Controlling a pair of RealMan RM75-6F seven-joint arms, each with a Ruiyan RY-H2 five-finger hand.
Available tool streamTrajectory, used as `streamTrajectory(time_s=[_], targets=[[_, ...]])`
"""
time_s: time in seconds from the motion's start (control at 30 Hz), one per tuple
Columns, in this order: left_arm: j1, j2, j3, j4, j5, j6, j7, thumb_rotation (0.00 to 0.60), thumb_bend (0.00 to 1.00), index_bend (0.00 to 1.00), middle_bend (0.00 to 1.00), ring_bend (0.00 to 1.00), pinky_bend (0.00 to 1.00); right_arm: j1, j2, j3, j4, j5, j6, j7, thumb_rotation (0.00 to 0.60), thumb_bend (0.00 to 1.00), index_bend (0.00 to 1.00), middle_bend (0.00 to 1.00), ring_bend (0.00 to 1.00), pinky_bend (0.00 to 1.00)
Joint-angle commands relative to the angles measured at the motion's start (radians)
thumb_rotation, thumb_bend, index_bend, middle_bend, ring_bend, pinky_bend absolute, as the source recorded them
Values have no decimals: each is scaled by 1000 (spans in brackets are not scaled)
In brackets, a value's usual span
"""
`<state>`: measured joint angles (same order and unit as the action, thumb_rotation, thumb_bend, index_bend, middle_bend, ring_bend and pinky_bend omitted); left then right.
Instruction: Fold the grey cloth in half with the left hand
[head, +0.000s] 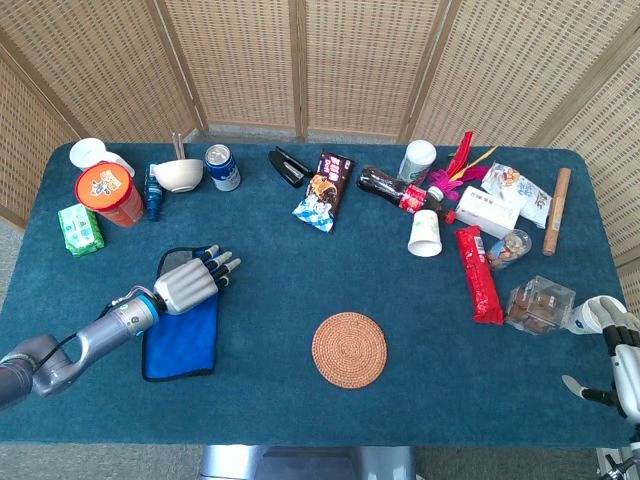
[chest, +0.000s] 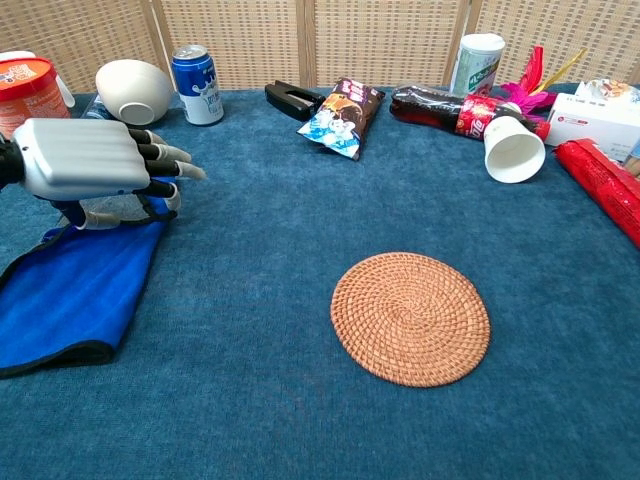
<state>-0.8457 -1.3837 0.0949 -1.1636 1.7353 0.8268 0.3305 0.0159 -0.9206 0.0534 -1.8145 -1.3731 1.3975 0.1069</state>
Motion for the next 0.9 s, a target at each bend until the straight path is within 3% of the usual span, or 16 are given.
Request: streamTrajectory(time_s=[0.03, 0.67, 0.9], targets=[[-1, -6, -4, 3, -6, -1, 4, 600, 436, 257, 0, 0, 152, 0, 1, 0, 0, 0, -1, 3, 600, 0, 26, 0, 0, 0], [-7, -43, -9, 33, -34, -8, 27, 600, 435, 254, 0, 0, 147, 1, 8, -2, 1, -4, -6, 26, 600, 0, 27, 0, 0, 0], [-8, -38, -5, 23, -30, 4, 24, 600, 435, 303, 0, 0, 147, 2, 10, -5, 0, -9, -10, 32, 600, 0, 27, 0, 0, 0]])
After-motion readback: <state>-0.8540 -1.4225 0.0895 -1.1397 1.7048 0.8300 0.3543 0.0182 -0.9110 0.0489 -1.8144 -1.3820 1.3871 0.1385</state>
